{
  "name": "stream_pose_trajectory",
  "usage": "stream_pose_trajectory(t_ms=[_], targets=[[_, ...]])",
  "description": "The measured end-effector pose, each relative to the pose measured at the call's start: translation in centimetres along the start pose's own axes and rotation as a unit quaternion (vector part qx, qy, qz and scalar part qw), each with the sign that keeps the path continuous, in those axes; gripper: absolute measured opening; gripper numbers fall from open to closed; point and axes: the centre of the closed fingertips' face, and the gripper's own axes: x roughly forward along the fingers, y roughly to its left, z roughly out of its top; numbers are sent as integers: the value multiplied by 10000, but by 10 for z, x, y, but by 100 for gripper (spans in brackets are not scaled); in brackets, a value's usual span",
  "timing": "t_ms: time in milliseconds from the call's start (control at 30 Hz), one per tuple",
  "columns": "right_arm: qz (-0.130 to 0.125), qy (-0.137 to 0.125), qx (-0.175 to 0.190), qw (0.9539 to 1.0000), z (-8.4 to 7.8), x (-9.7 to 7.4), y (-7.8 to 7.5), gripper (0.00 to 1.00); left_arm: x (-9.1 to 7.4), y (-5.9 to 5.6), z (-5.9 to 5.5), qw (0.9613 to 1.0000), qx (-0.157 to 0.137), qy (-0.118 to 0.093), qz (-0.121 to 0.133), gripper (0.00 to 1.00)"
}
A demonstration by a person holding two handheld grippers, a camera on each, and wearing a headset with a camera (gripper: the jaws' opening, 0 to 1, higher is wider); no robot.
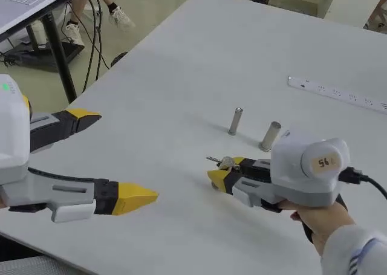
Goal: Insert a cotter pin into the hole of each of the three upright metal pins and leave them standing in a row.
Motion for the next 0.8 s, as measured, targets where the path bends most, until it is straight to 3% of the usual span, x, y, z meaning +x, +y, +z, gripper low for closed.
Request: stream_pose_trajectory(t_ms=[233, 400, 600, 800], targets=[[-101, -32, 97, 9999, 4, 6, -3, 9, -1, -3, 1, 10000, -6, -17, -64, 95], [-228, -72, 238, 9994, 3, 7, -4, 9, -4, 6, 2, 9998, 2, -62, 177, 94], [-207, -53, 156, 9996, -2, 7, 2, 9, -9, 7, 3, 9998, -50, -97, 187, 94], [-295, -150, 172, 9993, -2, 8, 3, 9, -12, 4, -1, 9998, -75, 2, 162, 94]])
